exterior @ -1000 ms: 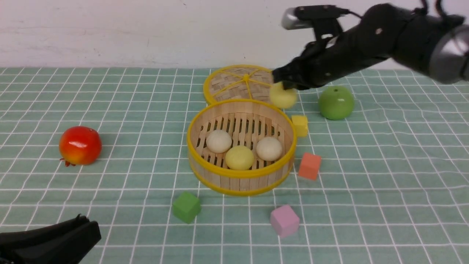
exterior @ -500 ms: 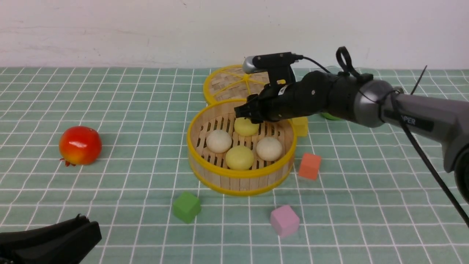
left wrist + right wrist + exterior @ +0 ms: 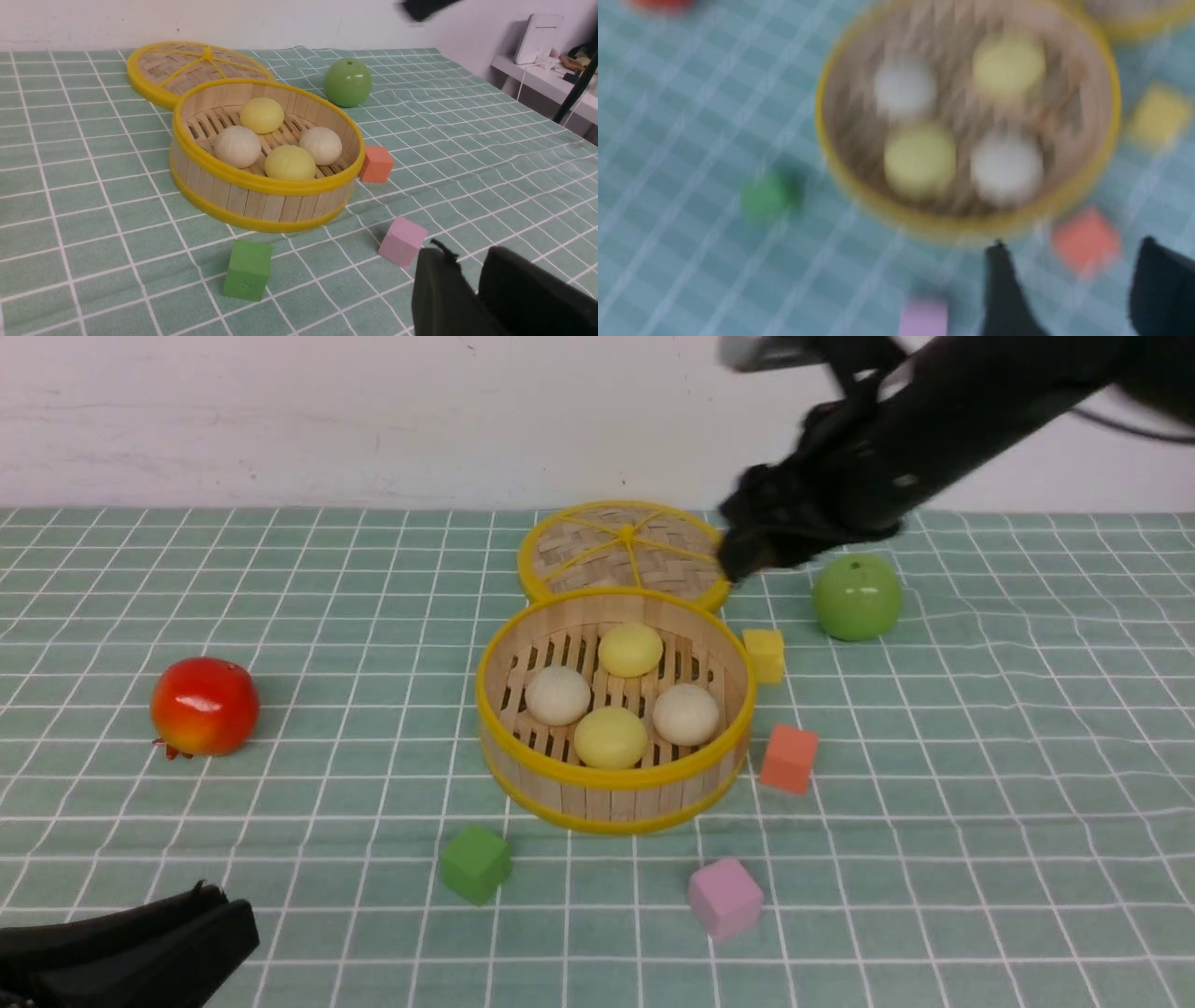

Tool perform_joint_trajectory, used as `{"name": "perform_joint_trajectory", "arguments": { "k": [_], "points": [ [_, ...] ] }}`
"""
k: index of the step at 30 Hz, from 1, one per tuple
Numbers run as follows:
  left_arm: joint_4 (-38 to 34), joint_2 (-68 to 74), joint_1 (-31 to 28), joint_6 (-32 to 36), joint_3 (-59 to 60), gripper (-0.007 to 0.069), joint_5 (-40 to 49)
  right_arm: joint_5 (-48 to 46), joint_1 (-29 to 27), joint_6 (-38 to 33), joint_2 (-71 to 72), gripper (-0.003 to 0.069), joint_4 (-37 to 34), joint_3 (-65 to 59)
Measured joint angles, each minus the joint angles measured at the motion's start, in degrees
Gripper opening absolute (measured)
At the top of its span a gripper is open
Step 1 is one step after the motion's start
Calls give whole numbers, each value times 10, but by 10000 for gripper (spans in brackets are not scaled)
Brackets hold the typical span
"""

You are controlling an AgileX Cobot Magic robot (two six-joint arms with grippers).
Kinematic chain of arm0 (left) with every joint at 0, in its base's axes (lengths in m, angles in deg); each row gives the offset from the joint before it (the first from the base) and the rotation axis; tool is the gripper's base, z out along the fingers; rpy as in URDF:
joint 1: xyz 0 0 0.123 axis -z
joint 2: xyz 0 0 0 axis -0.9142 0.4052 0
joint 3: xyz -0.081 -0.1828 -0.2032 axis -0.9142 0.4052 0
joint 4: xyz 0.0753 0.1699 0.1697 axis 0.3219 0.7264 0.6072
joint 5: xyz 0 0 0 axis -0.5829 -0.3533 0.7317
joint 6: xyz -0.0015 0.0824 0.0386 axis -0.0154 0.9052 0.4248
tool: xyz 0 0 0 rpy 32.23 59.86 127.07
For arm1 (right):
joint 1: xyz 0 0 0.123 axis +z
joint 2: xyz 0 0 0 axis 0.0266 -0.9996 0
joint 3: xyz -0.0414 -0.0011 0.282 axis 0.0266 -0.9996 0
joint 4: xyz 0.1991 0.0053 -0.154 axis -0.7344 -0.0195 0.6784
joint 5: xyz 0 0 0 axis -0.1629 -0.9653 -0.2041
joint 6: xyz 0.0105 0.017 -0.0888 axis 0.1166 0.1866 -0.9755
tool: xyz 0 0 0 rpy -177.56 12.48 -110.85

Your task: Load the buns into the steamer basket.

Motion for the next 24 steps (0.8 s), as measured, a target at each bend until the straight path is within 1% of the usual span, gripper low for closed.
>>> {"name": "perform_joint_trajectory", "arguments": {
  "k": [1, 2, 4, 7, 8, 14, 18, 24],
  "points": [
    [0, 0, 0, 0, 0, 131, 0, 0, 0, 0, 0, 330, 0, 0],
    [0, 0, 0, 0, 0, 131, 0, -46, 0, 14, 31, 255, 9, -17],
    [0, 0, 0, 0, 0, 134, 0, -82, 1, 36, 66, 136, 17, -48],
    [0, 0, 0, 0, 0, 137, 0, -91, 1, 57, 118, 9, 19, -91],
    [0, 0, 0, 0, 0, 138, 0, -92, 1, 62, 136, -10, 19, -106],
    [0, 0, 0, 0, 0, 141, 0, -96, 1, 75, 221, -20, 19, -168],
    [0, 0, 0, 0, 0, 144, 0, -99, 1, 75, 260, -20, 19, -173],
    [0, 0, 0, 0, 0, 147, 0, -99, 1, 75, 273, -17, 19, -174]
  ]
}}
